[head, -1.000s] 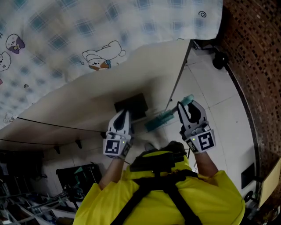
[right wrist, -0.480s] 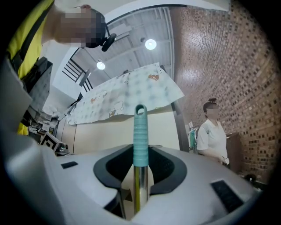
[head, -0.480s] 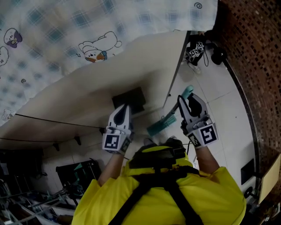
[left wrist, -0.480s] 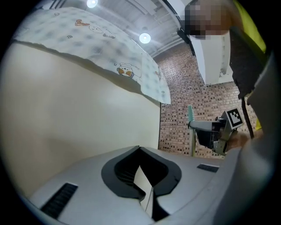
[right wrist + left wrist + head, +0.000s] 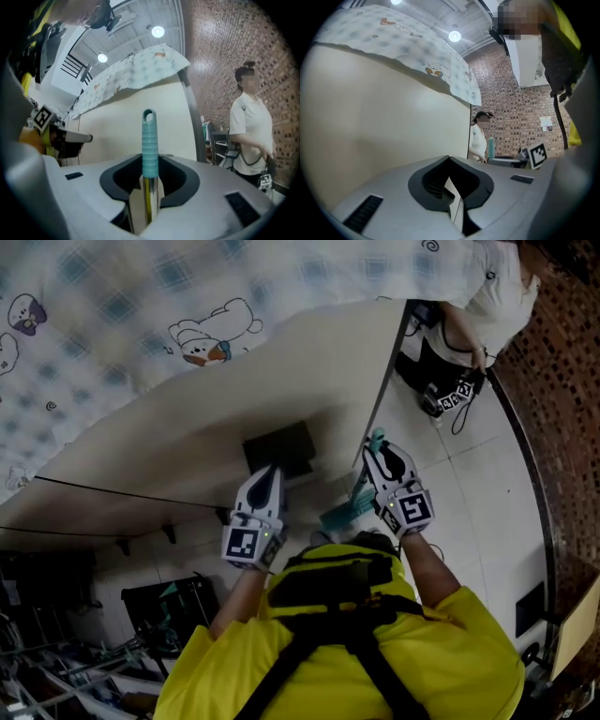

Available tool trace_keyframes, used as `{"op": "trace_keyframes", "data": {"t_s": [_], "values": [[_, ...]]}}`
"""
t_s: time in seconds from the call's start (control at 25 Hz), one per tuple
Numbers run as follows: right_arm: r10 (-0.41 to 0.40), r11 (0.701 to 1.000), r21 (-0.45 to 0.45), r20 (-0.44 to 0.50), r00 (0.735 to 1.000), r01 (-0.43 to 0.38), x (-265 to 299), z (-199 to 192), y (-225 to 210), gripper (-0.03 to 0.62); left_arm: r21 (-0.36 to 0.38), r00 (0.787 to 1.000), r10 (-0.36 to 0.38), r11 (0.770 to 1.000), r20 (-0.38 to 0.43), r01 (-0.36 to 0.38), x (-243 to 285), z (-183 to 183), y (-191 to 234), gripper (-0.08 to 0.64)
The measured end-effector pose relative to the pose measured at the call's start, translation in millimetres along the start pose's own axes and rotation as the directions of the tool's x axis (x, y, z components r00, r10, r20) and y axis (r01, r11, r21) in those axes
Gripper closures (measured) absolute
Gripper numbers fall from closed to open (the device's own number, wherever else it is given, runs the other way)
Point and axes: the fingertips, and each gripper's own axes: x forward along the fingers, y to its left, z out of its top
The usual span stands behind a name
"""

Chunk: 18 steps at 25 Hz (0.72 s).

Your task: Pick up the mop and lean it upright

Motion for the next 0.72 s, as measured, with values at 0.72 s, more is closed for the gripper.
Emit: {"op": "trace_keyframes", "data": {"t_s": [0.72], "values": [[-0.162,0.986,-0.013,-0.266,0.950,0.164,151,-194,-28,0.474,-0.032,0.990,0.097,0.994,-0.105,-0.101,-39,-41,39,0.560]]}}
